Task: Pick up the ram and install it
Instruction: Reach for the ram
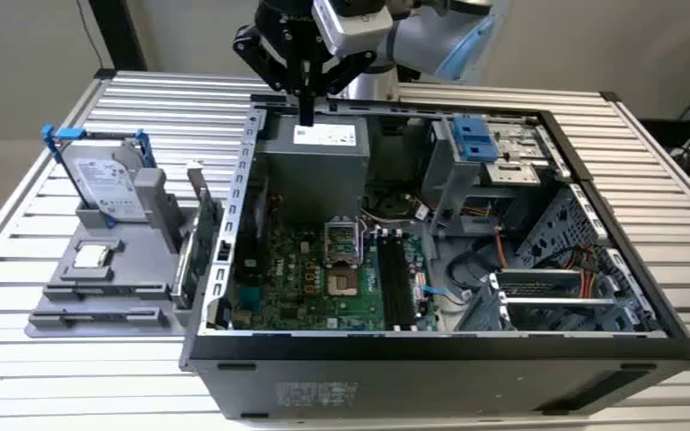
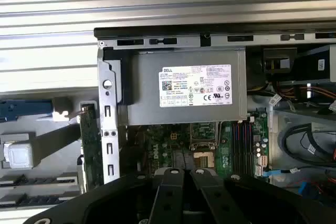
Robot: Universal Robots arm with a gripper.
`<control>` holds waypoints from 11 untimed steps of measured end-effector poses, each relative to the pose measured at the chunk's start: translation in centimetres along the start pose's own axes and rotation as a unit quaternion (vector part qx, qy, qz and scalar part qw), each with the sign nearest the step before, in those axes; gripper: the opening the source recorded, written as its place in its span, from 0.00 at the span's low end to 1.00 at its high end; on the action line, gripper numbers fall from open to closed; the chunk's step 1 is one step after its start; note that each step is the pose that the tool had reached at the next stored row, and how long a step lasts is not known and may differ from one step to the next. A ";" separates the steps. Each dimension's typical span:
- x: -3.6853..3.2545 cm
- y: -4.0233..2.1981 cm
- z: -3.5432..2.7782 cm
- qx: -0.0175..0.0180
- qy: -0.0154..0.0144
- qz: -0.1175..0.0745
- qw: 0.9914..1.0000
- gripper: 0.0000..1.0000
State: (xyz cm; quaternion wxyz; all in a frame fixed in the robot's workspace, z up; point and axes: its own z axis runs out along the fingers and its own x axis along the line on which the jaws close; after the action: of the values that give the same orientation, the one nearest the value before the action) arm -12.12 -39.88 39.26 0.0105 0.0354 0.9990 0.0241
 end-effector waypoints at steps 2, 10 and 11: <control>0.00 0.00 0.00 0.000 -0.001 0.000 1.000 0.00; 0.16 -0.01 -0.01 0.000 -0.002 0.000 1.000 0.00; 0.24 -0.02 -0.01 0.000 -0.002 0.000 1.000 0.00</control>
State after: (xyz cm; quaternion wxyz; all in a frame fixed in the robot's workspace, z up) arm -12.36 -39.88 39.27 0.0125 0.0353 0.9990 0.0241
